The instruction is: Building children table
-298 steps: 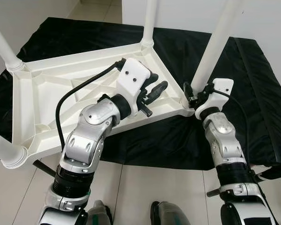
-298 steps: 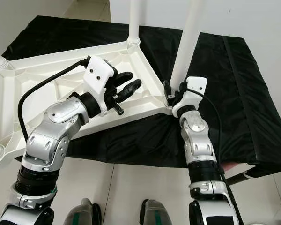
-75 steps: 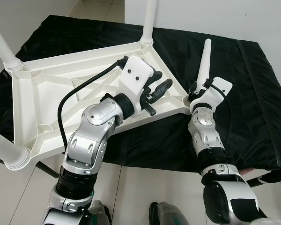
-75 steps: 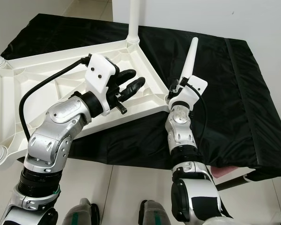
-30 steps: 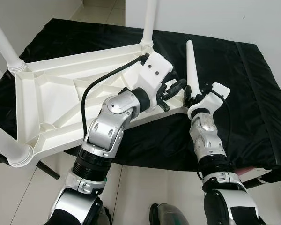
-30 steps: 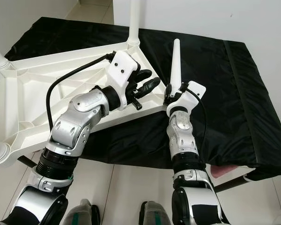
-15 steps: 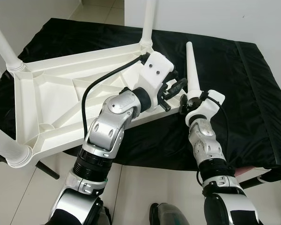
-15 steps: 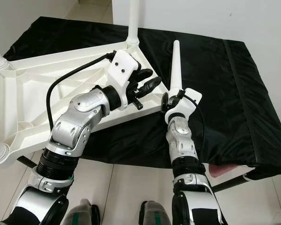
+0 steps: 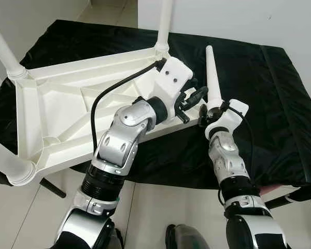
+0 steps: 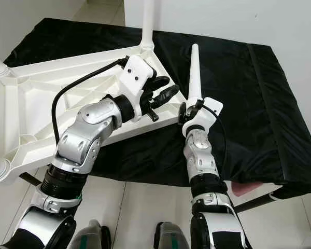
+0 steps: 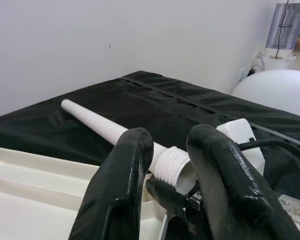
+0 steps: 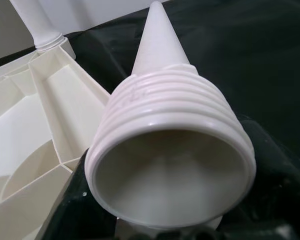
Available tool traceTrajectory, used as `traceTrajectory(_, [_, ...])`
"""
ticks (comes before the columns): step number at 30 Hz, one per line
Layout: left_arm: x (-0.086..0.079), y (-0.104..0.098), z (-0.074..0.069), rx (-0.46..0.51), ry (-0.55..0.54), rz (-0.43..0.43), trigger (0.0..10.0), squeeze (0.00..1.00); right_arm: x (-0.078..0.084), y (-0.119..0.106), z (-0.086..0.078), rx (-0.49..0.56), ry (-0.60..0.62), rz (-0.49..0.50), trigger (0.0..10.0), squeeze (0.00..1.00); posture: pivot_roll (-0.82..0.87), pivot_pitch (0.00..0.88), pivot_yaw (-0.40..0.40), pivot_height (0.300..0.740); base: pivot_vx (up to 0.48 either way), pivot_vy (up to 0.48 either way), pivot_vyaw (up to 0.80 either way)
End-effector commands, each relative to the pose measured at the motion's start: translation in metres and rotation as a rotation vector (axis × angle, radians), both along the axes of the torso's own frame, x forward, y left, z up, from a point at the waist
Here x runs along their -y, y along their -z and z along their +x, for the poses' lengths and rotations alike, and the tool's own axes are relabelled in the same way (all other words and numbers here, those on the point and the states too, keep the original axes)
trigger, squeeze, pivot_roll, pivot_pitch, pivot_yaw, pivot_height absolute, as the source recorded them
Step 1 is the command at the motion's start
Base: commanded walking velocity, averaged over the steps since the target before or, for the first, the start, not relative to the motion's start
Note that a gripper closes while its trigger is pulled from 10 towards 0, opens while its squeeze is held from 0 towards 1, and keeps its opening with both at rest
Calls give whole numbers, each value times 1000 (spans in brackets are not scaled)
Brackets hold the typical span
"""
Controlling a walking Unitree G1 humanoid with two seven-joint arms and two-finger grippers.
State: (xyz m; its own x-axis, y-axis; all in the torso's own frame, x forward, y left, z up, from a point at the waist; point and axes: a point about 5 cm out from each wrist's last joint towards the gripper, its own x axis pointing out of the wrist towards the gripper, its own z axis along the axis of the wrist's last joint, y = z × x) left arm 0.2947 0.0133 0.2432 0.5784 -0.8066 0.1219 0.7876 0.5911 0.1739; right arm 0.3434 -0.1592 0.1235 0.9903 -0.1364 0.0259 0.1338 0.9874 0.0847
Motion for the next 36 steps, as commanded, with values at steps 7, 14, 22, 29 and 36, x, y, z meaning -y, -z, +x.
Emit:
traceTrajectory(7, [9, -2, 13, -55, -3, -63, 10000, 0, 4, -23, -13, 220, 32, -121, 10000, 0, -64, 66, 5, 740, 0, 0, 0])
traceTrajectory(14, [14, 4, 23, -192, 116, -104, 10000, 0, 6, -18, -33, 294, 65, -307, 10000, 0, -71, 67, 13, 740, 0, 0, 0])
traceTrajectory(22, [19, 7, 26, -336, 273, -116, 10000, 1000, 4, -16, -40, 324, 53, -367, 10000, 0, -74, 69, 19, 740, 0, 0, 0])
traceTrajectory(29, [30, -4, 34, -484, 438, -161, 10000, 1000, 1, -16, -44, 356, 46, -429, 10000, 0, -84, 73, 32, 740, 0, 0, 0])
traceTrajectory(36, [43, -15, 40, -574, 523, -186, 10000, 1000, -1, -15, -48, 368, 34, -459, 10000, 0, -93, 82, 45, 740, 0, 0, 0])
